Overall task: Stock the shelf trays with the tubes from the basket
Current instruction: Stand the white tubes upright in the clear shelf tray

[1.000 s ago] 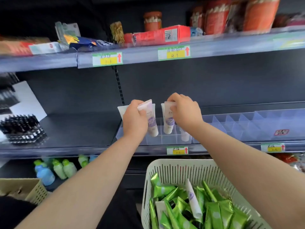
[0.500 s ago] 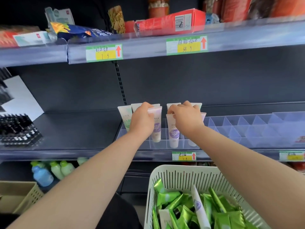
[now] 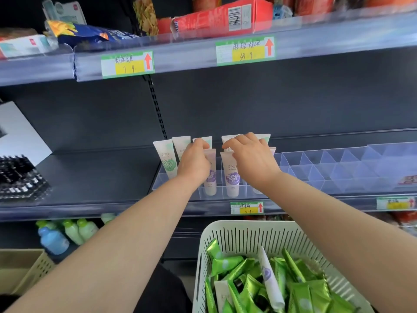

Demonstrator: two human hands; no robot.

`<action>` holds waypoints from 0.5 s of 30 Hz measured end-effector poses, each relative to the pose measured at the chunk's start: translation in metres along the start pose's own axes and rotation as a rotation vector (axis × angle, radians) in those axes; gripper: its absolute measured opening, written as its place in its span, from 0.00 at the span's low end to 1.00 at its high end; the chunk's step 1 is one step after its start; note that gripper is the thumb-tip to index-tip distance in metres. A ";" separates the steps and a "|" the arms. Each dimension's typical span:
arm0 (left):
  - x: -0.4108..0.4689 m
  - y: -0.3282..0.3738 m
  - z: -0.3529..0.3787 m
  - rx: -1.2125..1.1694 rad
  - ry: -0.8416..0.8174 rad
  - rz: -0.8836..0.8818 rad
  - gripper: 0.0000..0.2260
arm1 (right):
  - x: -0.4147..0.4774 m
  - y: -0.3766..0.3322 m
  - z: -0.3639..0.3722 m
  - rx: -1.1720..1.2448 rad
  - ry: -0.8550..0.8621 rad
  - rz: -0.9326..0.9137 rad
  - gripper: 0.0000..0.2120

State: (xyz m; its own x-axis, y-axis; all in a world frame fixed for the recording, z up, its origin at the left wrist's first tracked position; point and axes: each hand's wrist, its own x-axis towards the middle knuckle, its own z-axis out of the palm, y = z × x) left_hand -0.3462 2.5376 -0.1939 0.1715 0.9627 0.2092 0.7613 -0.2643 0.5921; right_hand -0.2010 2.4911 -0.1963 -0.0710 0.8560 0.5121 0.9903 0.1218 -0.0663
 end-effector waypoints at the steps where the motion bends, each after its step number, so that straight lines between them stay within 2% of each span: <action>1: -0.001 0.001 -0.001 0.010 0.007 0.009 0.21 | -0.001 0.000 0.000 -0.001 0.007 -0.001 0.24; 9: -0.015 0.009 -0.015 0.086 0.082 0.068 0.22 | -0.018 -0.004 -0.014 -0.022 -0.009 -0.025 0.24; 15: -0.038 0.021 -0.023 0.166 0.127 0.142 0.17 | -0.041 -0.007 -0.031 -0.072 -0.027 -0.025 0.25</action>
State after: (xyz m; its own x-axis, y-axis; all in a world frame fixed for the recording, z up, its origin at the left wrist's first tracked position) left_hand -0.3517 2.4946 -0.1715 0.2115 0.8990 0.3835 0.8292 -0.3728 0.4165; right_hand -0.2013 2.4393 -0.1906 -0.0977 0.8664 0.4898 0.9942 0.1074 0.0085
